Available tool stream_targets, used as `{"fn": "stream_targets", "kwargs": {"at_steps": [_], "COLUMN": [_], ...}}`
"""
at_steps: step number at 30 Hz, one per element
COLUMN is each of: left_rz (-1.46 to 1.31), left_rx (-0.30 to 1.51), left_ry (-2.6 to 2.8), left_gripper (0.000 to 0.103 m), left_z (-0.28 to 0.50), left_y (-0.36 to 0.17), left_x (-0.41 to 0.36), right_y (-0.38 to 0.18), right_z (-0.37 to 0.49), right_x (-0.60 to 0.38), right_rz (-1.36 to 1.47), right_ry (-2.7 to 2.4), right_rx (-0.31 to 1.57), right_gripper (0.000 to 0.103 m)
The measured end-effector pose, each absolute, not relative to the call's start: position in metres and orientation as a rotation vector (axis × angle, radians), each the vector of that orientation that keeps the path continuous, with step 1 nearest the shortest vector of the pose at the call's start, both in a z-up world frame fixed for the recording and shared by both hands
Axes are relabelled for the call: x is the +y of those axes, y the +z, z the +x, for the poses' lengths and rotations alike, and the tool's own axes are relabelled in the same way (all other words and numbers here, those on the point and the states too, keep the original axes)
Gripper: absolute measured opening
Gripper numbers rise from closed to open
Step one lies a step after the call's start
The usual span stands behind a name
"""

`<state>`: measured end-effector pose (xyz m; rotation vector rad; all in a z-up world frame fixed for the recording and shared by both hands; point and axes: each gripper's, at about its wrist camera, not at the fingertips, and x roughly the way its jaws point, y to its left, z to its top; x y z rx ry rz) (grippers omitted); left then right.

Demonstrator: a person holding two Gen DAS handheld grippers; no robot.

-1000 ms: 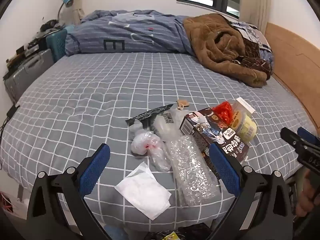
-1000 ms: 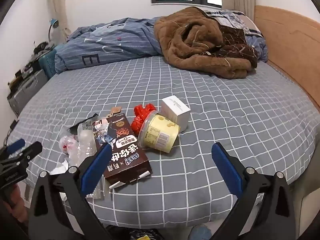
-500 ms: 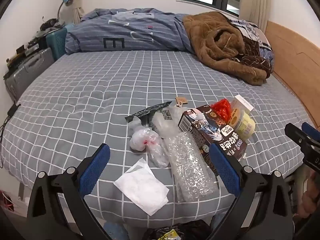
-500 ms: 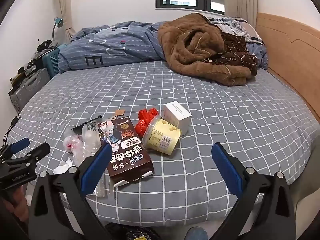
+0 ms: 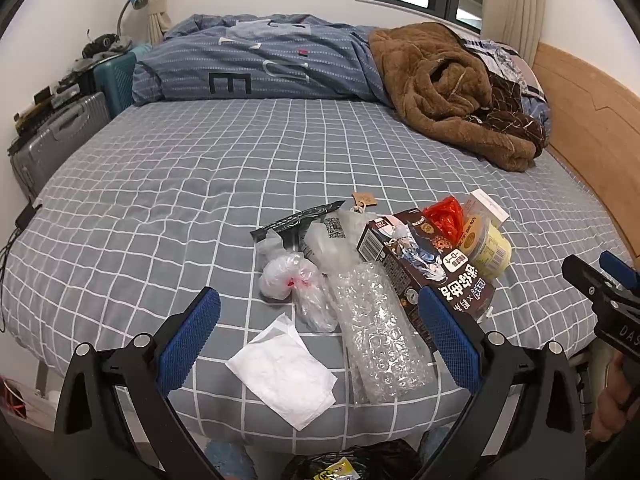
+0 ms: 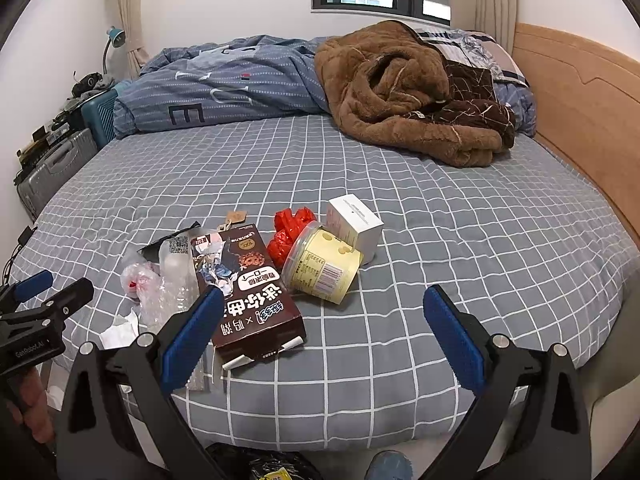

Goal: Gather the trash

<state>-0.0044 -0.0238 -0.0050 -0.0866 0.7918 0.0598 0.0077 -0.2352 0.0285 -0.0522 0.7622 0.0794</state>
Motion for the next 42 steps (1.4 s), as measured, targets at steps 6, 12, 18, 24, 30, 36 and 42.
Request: {"fn": "stream_targets", "kwargs": {"at_steps": [6,12,18,24,30,36,42], "left_rz": [-0.090,-0.078,-0.073,-0.068,-0.066,-0.068,-0.069], "left_rx": [0.791,0.788,0.791,0.795,0.797,0.796,0.799], "left_ry": [0.069,0.074,0.081,0.087,0.086,0.086,0.086], "left_gripper": [0.097,0.097,0.097,0.097,0.097,0.097,0.097], "left_z": [-0.0036,-0.0040,-0.0040,-0.0043,-0.0047,-0.0058,-0.0061], "left_y": [-0.0042,-0.0041,-0.0046,-0.0042,-0.0039,-0.0040,-0.0038], "left_x": [-0.0223,-0.0220,-0.0215,-0.0202,-0.0205,-0.0215,-0.0220], "right_y": [0.0249,0.0251,0.0240,0.0243,0.0238,0.0239,0.0245], "right_z": [0.0082,0.0083,0.0075,0.0079,0.0080,0.0083,0.0083], "right_x": [-0.2352,-0.2336,-0.2336,-0.2367,-0.2368,-0.2373,-0.2375], "right_rz": [-0.050,-0.053,-0.048,-0.042,-0.044,-0.043,-0.044], "right_ry": [0.083,0.083,0.081,0.084,0.082,0.082,0.084], "right_rx": [0.764,0.764,0.763,0.764,0.765,0.764,0.764], "right_gripper": [0.096,0.096,0.096,0.096,0.096,0.096,0.096]}}
